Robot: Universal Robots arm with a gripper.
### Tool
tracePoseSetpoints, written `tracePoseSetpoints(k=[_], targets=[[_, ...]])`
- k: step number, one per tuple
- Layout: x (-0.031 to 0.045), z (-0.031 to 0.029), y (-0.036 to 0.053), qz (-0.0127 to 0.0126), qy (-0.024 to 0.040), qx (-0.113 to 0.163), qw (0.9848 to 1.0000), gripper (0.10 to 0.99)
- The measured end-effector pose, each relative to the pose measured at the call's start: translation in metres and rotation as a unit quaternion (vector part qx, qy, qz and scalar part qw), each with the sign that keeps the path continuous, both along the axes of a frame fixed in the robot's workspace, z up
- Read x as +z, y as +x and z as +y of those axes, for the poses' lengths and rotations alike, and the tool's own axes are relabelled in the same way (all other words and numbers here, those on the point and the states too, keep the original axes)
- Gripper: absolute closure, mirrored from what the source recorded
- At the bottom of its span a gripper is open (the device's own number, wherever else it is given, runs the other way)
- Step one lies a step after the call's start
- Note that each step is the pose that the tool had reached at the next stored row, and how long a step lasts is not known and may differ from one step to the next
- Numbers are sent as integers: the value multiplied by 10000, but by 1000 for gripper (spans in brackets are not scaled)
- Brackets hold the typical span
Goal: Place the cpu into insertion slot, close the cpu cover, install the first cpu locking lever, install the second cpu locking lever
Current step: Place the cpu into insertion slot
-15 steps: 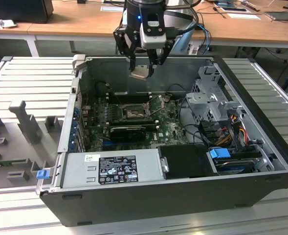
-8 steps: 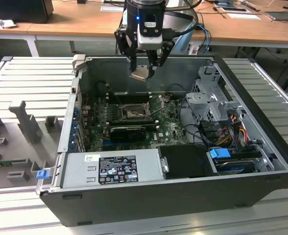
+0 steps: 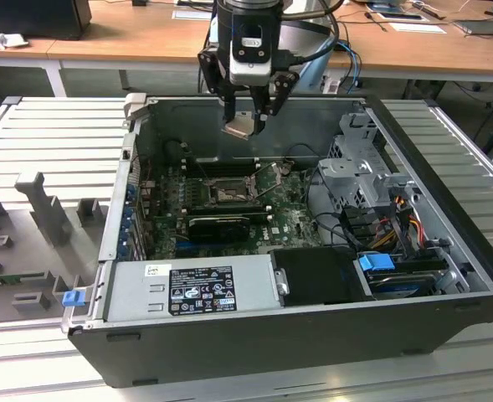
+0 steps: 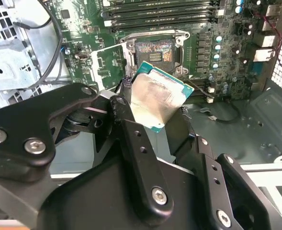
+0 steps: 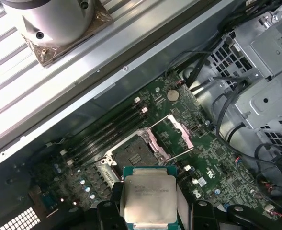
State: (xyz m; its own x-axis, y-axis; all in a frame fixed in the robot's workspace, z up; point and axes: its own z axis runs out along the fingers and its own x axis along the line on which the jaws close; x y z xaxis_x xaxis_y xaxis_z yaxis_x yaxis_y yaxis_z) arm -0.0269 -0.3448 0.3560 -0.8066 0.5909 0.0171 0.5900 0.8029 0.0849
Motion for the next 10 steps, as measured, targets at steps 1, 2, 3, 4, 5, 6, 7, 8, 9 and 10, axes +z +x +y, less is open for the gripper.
tracePoseSetpoints(k=[1,2,3,4,5,6,7,8,9,10], targets=[[-1,0,0,0,0,-31,10000,561],[-7,0,0,0,0,-67,10000,561],[-11,0,0,0,0,-84,10000,561],[-18,0,0,0,-1,-105,9999,561],[-22,0,0,0,-2,-114,9999,561],[-33,0,0,1,-4,-138,9999,561],[-41,0,0,1,-5,-159,9999,561],[-42,0,0,2,-7,-180,9998,561],[-43,0,0,2,-7,-205,9998,561],[-44,0,0,2,-7,-228,9997,561]])
